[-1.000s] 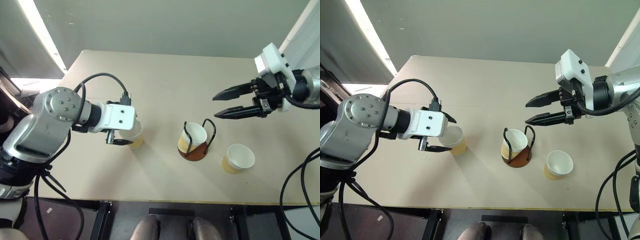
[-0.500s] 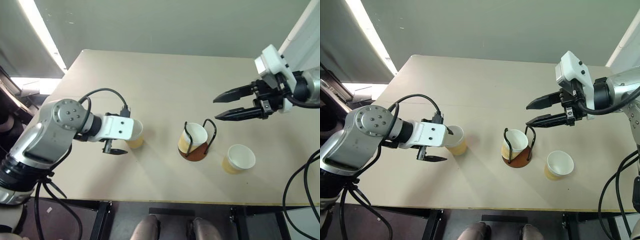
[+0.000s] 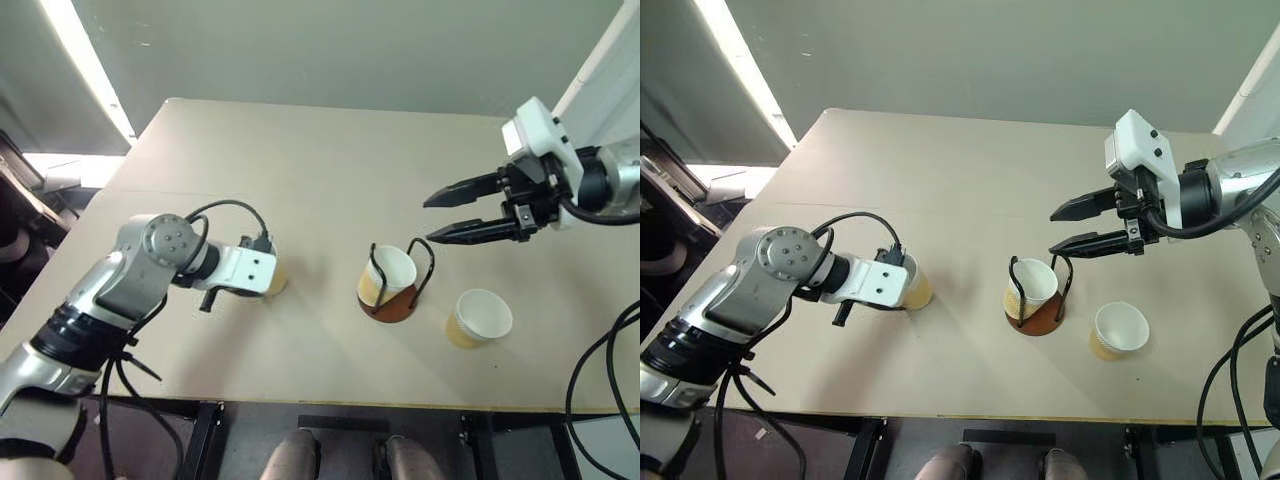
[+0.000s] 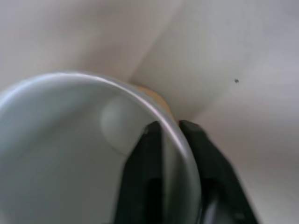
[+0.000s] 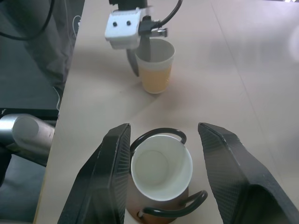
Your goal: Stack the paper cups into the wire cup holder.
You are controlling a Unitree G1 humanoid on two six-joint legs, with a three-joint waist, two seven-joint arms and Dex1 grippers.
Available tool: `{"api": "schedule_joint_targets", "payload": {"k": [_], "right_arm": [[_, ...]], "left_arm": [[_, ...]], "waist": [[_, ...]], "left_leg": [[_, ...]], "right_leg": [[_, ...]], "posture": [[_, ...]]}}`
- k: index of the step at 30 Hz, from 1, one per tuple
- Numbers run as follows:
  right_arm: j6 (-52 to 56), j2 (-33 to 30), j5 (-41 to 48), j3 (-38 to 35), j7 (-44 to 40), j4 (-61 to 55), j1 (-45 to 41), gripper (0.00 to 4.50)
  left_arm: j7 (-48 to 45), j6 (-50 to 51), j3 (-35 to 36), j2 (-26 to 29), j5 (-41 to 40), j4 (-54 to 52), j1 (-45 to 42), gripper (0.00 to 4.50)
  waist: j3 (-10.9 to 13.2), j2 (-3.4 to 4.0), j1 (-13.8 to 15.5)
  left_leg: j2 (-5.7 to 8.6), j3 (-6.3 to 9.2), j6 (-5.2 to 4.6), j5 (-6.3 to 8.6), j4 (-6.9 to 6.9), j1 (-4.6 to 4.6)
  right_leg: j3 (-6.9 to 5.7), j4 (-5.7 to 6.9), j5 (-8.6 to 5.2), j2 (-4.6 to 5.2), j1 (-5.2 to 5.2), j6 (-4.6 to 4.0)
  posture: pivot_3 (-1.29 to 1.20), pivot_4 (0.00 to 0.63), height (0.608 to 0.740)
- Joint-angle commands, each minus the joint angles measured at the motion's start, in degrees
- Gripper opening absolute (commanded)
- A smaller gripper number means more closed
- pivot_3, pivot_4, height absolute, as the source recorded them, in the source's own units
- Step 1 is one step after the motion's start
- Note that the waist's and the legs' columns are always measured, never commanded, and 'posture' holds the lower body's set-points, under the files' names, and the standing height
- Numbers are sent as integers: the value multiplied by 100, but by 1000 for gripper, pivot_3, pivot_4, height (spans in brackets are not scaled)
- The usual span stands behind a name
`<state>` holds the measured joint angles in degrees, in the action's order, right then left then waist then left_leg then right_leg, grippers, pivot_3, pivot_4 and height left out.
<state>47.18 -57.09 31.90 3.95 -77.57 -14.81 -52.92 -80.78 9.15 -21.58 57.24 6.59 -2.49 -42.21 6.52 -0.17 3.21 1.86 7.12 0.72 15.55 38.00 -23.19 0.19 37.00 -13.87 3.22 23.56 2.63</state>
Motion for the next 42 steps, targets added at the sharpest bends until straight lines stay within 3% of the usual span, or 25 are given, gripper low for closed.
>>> {"api": "schedule_joint_targets", "payload": {"k": [1,12,21,36,42], "right_arm": [[-432,-87,-93,-191,-42,89,67,2342],[-869,-230,-400,-92,-237,638,107,2342],[-715,-553,-301,-374,-227,457,410,2342],[-312,-1098,21,-1117,126,-139,1232,2342],[-207,-1196,165,-1275,268,-311,1405,2342]], "left_arm": [[-419,238,393,-54,-566,-225,-339,29],[-1067,1104,545,-821,-1681,-73,-2098,29],[-1172,510,-22,-1680,-1949,1166,-3410,29],[-1172,-176,-539,-2539,-2112,2160,-3652,29],[-1172,-337,-816,-2624,-2163,2207,-3576,29]], "waist": [[0,0,-1],[0,0,14],[0,0,30],[1,0,87],[1,0,100]], "left_leg": [[0,0,0,0,-2,0],[0,-2,-2,0,5,-5],[0,-3,-8,2,8,-15],[0,-8,-12,2,23,-33],[0,-10,-12,2,23,-34]], "right_leg": [[0,0,0,0,0,0],[0,0,4,1,-1,5],[-1,-8,8,1,0,13],[0,-11,17,1,7,29],[0,-11,18,1,7,30]], "posture": [[0,150,740],[0,150,740],[0,150,740],[0,150,740],[0,150,740]]}}
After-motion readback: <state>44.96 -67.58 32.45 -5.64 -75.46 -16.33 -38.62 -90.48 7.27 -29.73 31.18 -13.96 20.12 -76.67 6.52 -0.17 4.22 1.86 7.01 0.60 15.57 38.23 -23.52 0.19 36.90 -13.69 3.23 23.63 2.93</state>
